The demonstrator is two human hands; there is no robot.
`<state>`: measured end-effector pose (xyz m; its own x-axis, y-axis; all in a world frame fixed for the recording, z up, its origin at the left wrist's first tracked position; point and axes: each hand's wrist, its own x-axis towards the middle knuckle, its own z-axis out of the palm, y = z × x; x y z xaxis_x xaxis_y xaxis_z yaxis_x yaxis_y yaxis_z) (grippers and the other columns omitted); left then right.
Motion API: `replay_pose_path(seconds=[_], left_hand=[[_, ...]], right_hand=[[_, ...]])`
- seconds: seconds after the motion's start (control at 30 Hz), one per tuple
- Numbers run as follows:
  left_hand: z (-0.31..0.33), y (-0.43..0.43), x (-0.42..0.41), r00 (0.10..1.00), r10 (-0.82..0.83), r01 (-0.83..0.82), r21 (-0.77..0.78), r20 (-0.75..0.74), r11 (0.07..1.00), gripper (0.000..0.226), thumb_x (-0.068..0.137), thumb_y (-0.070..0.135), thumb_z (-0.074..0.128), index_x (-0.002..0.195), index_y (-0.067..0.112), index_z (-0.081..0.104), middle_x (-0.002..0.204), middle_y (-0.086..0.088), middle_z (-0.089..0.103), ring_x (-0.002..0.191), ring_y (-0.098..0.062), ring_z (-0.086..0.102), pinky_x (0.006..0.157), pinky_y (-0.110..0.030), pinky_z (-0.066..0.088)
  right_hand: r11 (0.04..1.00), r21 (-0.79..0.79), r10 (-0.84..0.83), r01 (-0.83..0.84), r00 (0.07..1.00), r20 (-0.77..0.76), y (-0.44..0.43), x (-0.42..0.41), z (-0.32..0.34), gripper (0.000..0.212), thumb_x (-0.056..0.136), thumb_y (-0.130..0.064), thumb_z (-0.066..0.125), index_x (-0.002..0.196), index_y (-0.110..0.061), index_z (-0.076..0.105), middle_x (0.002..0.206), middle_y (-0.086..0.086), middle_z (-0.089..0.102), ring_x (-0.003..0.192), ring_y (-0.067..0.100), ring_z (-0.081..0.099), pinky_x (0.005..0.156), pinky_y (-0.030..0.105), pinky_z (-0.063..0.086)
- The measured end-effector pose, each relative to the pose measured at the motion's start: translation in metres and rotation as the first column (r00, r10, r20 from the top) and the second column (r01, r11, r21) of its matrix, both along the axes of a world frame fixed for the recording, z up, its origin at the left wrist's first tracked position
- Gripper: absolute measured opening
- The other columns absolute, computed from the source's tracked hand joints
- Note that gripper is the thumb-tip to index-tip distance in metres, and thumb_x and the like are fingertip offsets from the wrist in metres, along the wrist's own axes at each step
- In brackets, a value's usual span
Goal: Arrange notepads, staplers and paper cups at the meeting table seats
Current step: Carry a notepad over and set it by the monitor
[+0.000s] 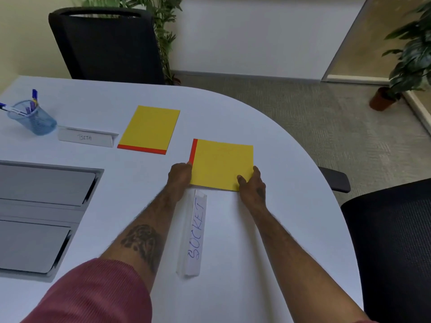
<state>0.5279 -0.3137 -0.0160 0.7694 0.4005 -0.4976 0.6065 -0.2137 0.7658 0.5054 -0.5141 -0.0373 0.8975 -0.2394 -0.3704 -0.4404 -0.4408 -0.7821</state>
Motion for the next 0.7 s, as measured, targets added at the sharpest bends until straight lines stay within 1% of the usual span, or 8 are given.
replay_pose_path(seconds=[0.07,0.1,0.13,0.2,0.3,0.4,0.5,0.7], left_hand=[[0.002,0.002,0.0,0.998,0.026,-0.02,-0.093,0.062,0.996,0.019,0.097,0.017,0.05,0.089,0.011,0.066,0.096,-0.012,0.065,0.092,-0.032,0.058,0.075,-0.033,0.041],[0.004,0.002,0.0,0.995,0.03,-0.017,-0.144,0.093,0.989,0.016,0.097,0.013,0.052,0.095,0.012,0.067,0.099,-0.008,0.066,0.093,-0.028,0.059,0.078,-0.032,0.045],[0.008,0.0,-0.001,0.992,0.038,-0.012,-0.206,0.12,0.979,0.02,0.096,0.009,0.054,0.11,0.012,0.068,0.107,-0.006,0.067,0.096,-0.024,0.062,0.081,-0.031,0.049],[0.018,-0.007,-0.001,0.986,0.074,-0.022,-0.324,0.149,0.946,0.037,0.096,0.003,0.055,0.13,0.016,0.059,0.115,-0.003,0.066,0.096,-0.017,0.065,0.08,-0.032,0.055],[0.035,-0.018,0.0,0.98,0.102,-0.022,-0.413,0.172,0.911,0.04,0.097,0.002,0.053,0.132,0.024,0.054,0.119,-0.005,0.064,0.1,-0.021,0.065,0.08,-0.039,0.059],[0.052,-0.026,0.0,0.97,0.104,0.002,-0.436,0.219,0.9,0.036,0.098,0.004,0.053,0.128,0.025,0.057,0.124,-0.006,0.064,0.109,-0.027,0.064,0.082,-0.042,0.059],[0.071,-0.026,-0.001,0.961,0.103,0.023,-0.443,0.258,0.896,0.03,0.098,0.008,0.056,0.124,0.022,0.06,0.124,-0.008,0.065,0.111,-0.028,0.064,0.083,-0.043,0.059],[0.114,-0.018,-0.022,0.954,0.065,0.076,-0.443,0.294,0.893,0.018,0.097,0.018,0.062,0.114,0.016,0.067,0.115,-0.01,0.07,0.094,-0.022,0.066,0.07,-0.034,0.058]], right_hand=[[1.0,0.023,-0.006,0.005,1.0,0.009,-0.003,0.0,0.0,0.067,0.101,-0.029,0.051,0.156,-0.012,0.017,0.155,0.014,0.035,0.14,0.033,0.035,0.114,0.044,0.032],[1.0,0.026,-0.004,0.004,1.0,0.011,-0.004,0.001,0.0,0.066,0.101,-0.029,0.051,0.156,-0.012,0.017,0.155,0.013,0.036,0.14,0.033,0.035,0.114,0.043,0.032],[1.0,0.03,-0.005,0.004,1.0,0.012,-0.005,0.0,0.0,0.067,0.101,-0.028,0.051,0.156,-0.012,0.017,0.154,0.013,0.036,0.14,0.033,0.036,0.113,0.043,0.032],[0.998,0.057,-0.019,0.018,1.0,0.014,-0.005,-0.001,0.002,0.067,0.101,-0.028,0.052,0.156,-0.014,0.017,0.154,0.013,0.037,0.139,0.032,0.037,0.112,0.041,0.034],[0.993,0.112,-0.037,0.035,0.999,0.022,-0.007,-0.003,0.007,0.067,0.101,-0.029,0.052,0.156,-0.015,0.018,0.155,0.012,0.035,0.139,0.03,0.037,0.11,0.038,0.033],[0.99,0.138,-0.036,0.032,0.999,0.027,-0.012,-0.004,0.016,0.065,0.1,-0.031,0.053,0.155,-0.017,0.02,0.155,0.011,0.036,0.139,0.029,0.038,0.108,0.036,0.034],[0.986,0.162,-0.059,0.048,0.996,0.06,-0.016,-0.004,0.035,0.065,0.099,-0.037,0.055,0.154,-0.019,0.026,0.154,0.01,0.038,0.139,0.027,0.039,0.112,0.041,0.035],[0.988,0.127,-0.125,0.094,0.956,0.266,-0.023,-0.011,0.089,0.067,0.094,-0.051,0.057,0.15,-0.021,0.035,0.148,0.006,0.044,0.136,0.025,0.042,0.108,0.039,0.036]])
